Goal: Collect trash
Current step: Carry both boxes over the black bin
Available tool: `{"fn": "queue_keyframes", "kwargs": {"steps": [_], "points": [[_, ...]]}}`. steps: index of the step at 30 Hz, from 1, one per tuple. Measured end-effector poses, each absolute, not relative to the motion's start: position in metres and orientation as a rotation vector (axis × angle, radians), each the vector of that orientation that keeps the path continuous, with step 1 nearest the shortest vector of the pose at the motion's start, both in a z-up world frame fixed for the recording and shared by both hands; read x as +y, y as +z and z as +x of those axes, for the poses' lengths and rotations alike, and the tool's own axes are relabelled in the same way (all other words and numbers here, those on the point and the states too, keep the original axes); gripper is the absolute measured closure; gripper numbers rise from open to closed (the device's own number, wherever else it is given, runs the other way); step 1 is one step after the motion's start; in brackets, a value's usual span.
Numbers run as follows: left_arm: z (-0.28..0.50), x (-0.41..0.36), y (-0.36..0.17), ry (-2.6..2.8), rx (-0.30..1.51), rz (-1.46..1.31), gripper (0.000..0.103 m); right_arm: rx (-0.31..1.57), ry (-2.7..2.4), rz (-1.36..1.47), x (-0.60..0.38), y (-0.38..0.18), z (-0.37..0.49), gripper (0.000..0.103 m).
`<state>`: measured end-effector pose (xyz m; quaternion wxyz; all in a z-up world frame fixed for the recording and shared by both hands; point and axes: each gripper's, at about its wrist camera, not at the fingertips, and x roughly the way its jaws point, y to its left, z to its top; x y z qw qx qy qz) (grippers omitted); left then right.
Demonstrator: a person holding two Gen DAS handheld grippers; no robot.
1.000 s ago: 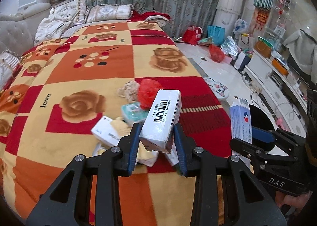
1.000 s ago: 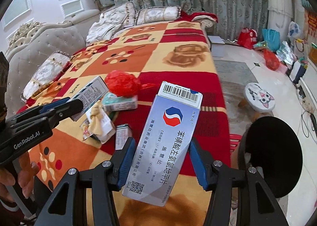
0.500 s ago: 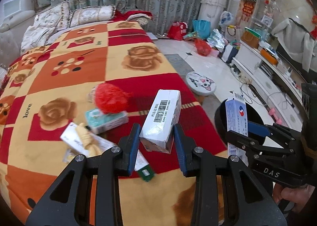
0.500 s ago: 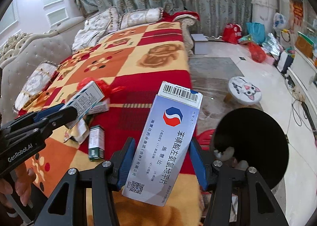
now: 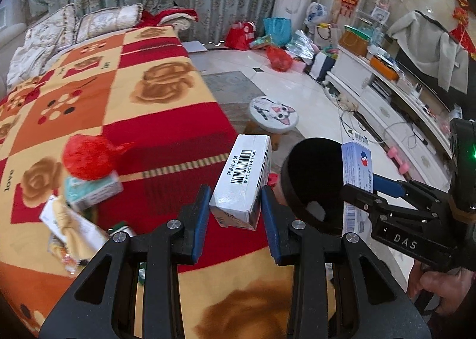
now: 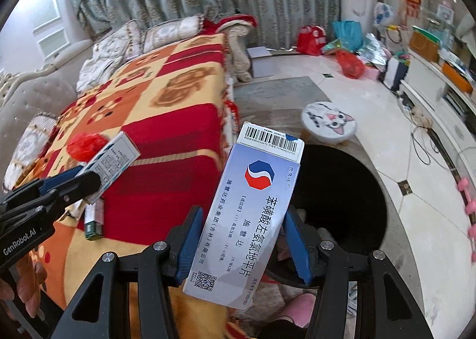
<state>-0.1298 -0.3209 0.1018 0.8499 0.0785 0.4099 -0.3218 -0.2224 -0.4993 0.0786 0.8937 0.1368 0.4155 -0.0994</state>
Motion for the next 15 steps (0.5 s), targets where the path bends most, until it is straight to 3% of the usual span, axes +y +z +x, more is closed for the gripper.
{"fn": "queue_keyframes", "kwargs": {"steps": [15], "points": [[-0.134,-0.393,0.078,-0.772,0.944,0.161,0.071,0.905,-0.308,0.371,-0.563,0.051,-0.237,0.05]]}}
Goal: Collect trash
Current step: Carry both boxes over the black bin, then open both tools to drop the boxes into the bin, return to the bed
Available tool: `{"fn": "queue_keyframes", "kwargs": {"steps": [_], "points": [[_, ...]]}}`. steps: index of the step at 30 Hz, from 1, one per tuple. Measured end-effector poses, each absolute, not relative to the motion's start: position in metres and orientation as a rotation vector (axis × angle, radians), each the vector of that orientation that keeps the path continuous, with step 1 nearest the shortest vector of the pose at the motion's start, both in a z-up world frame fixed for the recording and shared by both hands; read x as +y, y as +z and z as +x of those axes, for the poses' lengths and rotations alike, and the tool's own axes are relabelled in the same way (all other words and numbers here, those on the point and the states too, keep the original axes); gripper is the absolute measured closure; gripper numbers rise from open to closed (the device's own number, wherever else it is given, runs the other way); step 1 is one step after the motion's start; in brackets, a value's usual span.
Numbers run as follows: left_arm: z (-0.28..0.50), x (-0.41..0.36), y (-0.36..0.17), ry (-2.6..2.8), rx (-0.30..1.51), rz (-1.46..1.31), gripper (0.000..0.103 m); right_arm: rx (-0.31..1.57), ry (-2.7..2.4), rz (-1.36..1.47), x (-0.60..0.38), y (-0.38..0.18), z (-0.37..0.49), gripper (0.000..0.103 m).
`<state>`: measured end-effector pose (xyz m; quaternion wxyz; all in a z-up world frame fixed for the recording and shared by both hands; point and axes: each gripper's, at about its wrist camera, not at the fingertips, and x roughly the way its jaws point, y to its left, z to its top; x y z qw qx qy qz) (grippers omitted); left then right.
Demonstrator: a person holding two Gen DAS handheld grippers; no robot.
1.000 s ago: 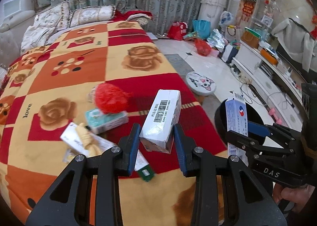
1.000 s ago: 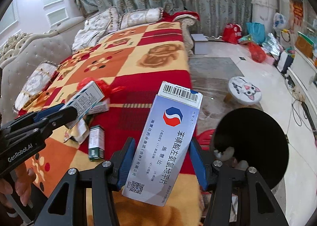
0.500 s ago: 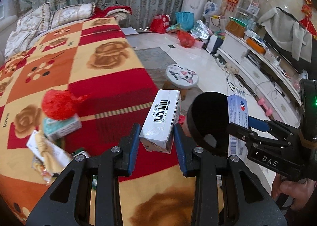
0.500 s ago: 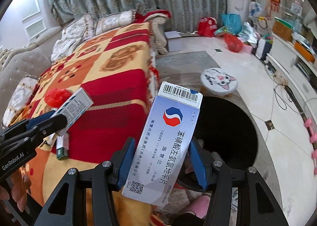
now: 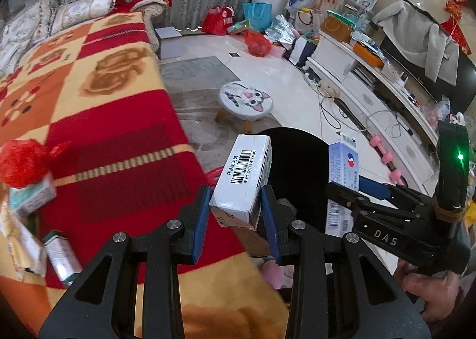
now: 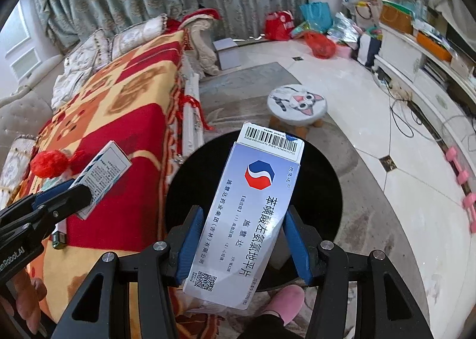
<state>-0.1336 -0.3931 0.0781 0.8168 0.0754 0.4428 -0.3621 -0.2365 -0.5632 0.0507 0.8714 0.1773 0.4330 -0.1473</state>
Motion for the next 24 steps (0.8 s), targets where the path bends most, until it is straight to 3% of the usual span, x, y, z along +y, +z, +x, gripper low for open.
{"fn": "queue_keyframes", "kwargs": {"steps": [24], "points": [[-0.126,-0.433,0.054,-0.814,1.004,0.128,0.071,0.901,-0.354,0.398,-0.593,0.036,-0.224,0.05]]}}
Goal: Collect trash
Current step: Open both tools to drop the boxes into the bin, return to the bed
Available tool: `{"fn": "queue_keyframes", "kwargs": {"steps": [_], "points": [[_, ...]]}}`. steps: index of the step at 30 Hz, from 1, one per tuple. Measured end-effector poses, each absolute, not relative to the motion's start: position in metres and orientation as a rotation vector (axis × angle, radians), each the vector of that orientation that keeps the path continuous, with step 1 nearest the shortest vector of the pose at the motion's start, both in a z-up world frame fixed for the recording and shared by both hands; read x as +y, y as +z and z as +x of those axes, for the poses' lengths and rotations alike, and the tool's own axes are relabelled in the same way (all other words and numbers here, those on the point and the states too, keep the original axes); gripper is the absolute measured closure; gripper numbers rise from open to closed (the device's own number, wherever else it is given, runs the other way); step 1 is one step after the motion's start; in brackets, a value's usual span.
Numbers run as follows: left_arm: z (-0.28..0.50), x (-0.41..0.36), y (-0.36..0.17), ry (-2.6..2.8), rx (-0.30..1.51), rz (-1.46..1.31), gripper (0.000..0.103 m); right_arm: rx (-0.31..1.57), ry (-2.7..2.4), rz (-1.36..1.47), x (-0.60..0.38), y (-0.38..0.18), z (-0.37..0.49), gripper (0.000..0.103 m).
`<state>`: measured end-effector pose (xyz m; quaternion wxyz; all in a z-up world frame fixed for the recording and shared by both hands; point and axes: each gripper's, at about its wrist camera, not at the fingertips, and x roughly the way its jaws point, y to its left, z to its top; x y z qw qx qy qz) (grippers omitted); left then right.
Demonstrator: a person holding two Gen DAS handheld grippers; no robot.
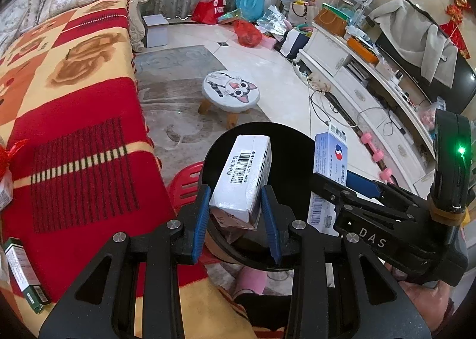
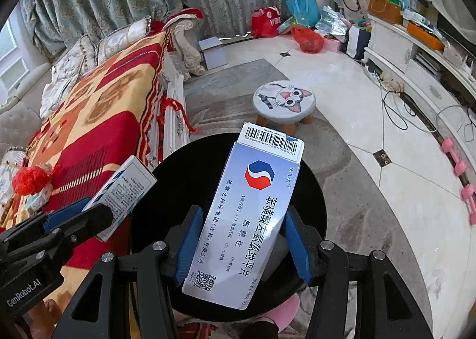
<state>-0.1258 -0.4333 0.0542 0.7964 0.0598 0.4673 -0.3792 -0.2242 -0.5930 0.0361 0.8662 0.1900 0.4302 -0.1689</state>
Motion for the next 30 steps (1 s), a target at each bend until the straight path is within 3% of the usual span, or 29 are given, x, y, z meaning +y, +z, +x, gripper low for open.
{"fn": "queue_keyframes", "kwargs": {"steps": [3,6,8,10,30], "points": [[-0.124,-0.434,0.053,-0.827,1.012,0.107,0.07,0.896,-0.372,0.399,-0.596,0.038,-0.223,0.049],[-0.123,-0.436,0.053,-0.829,1.015,0.102,0.068,0.89,-0.384,0.409,-0.598,0.04,-0.224,0.04],[-0.123,-0.435,0.053,-0.823,1.016,0.1,0.056,0.882,-0.39,0.414,-0.599,0.041,-0.226,0.039],[-0.123,-0.432,0.054,-0.821,1.017,0.085,0.053,0.885,-0.391,0.417,-0.598,0.042,-0.228,0.039],[-0.123,-0.361,0.079,-0.637,0.943,0.108,0.053,0.89,-0.297,0.375,-0.54,0.058,-0.218,0.036]]}}
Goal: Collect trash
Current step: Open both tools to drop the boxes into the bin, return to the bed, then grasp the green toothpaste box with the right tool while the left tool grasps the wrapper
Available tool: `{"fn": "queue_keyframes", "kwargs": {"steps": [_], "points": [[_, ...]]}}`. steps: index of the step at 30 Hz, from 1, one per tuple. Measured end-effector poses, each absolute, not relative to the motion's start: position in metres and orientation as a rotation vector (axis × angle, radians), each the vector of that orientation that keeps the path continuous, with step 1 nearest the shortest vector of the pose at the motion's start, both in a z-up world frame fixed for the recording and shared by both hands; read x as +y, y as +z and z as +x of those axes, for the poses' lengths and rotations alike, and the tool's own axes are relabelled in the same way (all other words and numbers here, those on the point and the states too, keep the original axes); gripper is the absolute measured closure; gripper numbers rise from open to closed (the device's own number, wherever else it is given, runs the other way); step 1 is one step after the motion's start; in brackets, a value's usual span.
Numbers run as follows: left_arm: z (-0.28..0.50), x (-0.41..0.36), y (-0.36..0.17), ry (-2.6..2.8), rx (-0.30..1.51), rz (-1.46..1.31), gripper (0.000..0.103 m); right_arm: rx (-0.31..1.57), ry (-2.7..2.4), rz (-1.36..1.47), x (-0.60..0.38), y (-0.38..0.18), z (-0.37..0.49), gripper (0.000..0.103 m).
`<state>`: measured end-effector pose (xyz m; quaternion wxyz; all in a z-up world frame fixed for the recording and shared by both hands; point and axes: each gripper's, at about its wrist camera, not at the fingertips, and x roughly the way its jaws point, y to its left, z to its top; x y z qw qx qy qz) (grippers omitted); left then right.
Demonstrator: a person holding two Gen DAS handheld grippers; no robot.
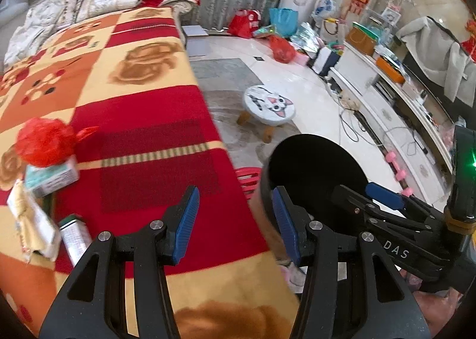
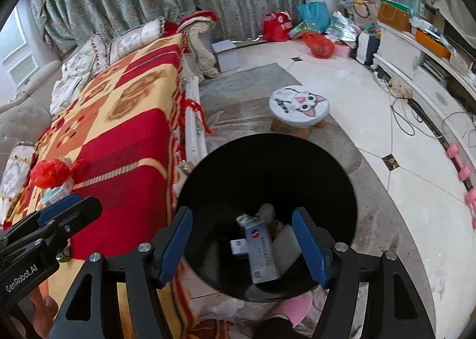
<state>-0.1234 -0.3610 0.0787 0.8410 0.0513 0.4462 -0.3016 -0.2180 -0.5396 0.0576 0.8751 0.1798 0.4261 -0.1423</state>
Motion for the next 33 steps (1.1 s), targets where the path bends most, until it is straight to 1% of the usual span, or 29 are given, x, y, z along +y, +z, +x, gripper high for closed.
{"fn": "queue_keyframes", "kwargs": {"steps": [10,21,27,33], "points": [[-0.119,-0.294,0.084,-0.536,0.934,0.081,0.053,0.901,-0.183,0.33,-0.482,0.064,-0.197,0.033],[-0.103,-0.189,0.083,-0.365,0.941,0.025,0.053,0.943,-0.034,0.268,-0.411,0.058,-0.169,0.033],[-0.095,-0.125,0.073,-0.251,0.964,-0.018,0.053,0.963,0.078,0.246,-0.373,0.052,-0.157,0.033],[-0.09,-0.089,0.065,-0.19,0.986,-0.066,0.053,0.978,0.195,0.195,-0.329,0.044,-0.138,0.033]]}}
